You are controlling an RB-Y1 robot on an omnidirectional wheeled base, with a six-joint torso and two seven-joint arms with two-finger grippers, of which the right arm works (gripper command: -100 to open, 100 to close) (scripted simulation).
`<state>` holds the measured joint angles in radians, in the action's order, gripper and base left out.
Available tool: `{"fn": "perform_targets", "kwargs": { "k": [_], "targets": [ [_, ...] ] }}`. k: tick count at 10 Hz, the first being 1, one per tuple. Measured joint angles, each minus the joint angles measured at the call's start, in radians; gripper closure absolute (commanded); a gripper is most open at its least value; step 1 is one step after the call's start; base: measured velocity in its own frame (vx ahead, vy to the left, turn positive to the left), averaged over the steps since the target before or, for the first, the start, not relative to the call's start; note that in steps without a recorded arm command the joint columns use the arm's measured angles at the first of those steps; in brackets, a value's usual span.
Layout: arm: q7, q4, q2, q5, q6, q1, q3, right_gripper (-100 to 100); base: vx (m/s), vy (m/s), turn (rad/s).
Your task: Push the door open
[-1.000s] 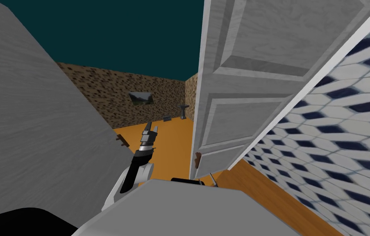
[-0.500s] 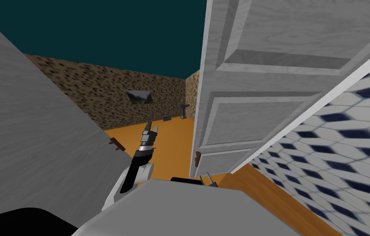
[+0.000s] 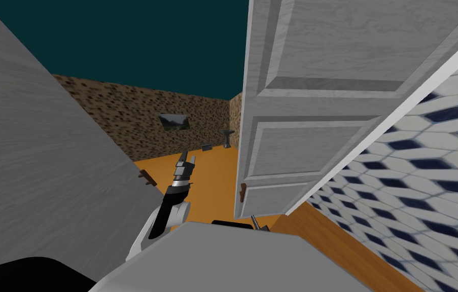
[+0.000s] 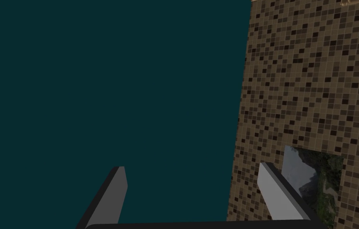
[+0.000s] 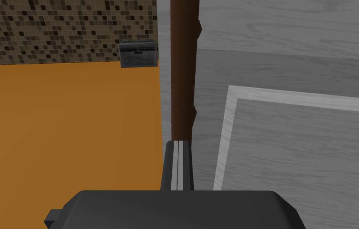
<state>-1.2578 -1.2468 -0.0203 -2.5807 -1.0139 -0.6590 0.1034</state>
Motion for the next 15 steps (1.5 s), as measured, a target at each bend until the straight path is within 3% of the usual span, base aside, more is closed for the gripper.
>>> {"fn": "perform_targets", "kwargs": {
  "k": [2, 3, 6, 7, 9, 11, 12, 14, 15],
  "targets": [
    [-0.018, 0.010, -0.022, -0.040, -0.006, -0.004, -0.010, -100, -0.025, 0.113, -0.101],
    [-0.030, 0.015, -0.021, -0.063, -0.010, -0.008, -0.015, -100, -0.039, 0.116, -0.090],
    [-0.066, 0.025, 0.027, -0.119, -0.020, -0.022, -0.025, -100, -0.021, 0.079, -0.047],
    [-0.068, 0.026, 0.029, -0.121, -0.020, -0.022, -0.025, -100, 0.128, 0.031, 0.014],
    [-0.067, 0.022, -0.002, -0.116, -0.009, -0.014, -0.029, -100, 0.212, 0.026, 0.012],
    [-0.066, 0.024, -0.009, -0.112, 0.000, -0.002, -0.034, -100, 0.209, 0.059, 0.000],
    [-0.066, 0.022, -0.003, -0.109, 0.006, 0.003, -0.035, -100, 0.227, 0.042, 0.025],
    [-0.063, 0.018, 0.030, -0.104, 0.022, 0.014, -0.040, -100, 0.151, 0.037, 0.011],
    [-0.063, 0.018, 0.033, -0.104, 0.022, 0.015, -0.040, 100, -0.010, -0.002, -0.005]
  ]
}}
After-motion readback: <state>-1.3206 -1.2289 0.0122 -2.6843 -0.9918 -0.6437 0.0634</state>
